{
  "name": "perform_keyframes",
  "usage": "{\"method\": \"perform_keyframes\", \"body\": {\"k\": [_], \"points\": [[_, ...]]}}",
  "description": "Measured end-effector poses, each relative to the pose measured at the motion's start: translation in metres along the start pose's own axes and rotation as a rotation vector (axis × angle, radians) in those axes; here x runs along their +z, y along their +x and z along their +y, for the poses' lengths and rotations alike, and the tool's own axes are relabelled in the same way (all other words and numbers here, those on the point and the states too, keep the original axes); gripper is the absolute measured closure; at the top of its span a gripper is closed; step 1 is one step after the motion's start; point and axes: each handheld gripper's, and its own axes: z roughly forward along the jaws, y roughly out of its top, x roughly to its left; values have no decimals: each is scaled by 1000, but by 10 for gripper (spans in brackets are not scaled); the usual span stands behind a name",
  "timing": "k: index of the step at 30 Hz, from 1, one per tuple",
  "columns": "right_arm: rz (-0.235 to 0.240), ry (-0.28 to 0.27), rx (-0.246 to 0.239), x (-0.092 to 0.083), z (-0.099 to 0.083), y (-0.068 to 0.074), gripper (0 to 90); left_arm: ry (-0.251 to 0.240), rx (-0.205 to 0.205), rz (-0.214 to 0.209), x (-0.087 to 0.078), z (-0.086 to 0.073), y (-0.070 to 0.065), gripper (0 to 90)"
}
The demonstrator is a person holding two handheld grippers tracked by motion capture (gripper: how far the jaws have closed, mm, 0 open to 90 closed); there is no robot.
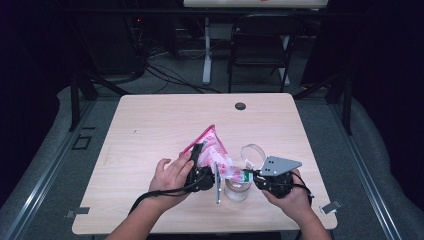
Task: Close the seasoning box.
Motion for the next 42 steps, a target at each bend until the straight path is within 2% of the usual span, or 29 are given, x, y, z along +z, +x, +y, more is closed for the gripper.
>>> {"method": "perform_keyframes", "body": {"k": [13,24,42], "points": [[2,17,0,2,-1,0,900,3,4,0,1,1,-1,621],[6,14,0,2,-1,0,900,-3,2,10,2,3,2,623],[28,4,-16,0,1,3,900,7,-6,3,3,5,5,632]]}}
